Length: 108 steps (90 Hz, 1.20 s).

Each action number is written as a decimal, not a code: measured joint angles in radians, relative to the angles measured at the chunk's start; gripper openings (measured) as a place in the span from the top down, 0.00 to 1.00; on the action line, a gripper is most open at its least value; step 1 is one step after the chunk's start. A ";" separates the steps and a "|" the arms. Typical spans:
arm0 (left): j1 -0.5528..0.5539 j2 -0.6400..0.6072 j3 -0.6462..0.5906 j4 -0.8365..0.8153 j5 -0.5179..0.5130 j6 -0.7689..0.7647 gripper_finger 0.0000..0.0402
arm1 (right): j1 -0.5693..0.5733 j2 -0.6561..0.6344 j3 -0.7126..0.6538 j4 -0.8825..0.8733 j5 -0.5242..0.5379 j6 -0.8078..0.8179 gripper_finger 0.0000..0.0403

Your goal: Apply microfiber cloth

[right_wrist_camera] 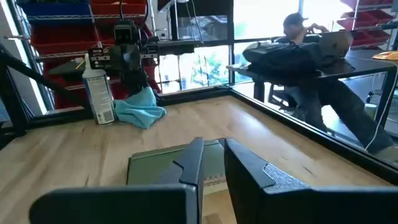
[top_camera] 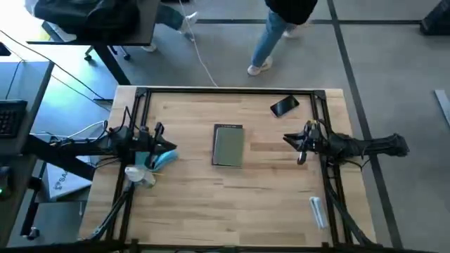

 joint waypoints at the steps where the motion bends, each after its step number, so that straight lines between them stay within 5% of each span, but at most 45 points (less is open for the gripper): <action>1: 0.000 0.000 0.000 0.000 0.000 0.000 0.98 | 0.000 0.000 0.000 0.000 0.000 0.000 0.92; 73: 0.000 0.000 0.000 0.000 0.000 0.000 0.98 | 0.000 0.000 0.000 0.027 0.001 -0.039 0.92; 95: 0.000 0.000 0.000 0.000 0.000 0.000 0.98 | 0.000 0.000 0.000 0.184 -0.156 0.236 0.92; 108: 0.000 0.000 0.000 0.000 0.000 0.000 0.98 | -0.001 0.000 0.000 0.228 -0.091 0.278 0.92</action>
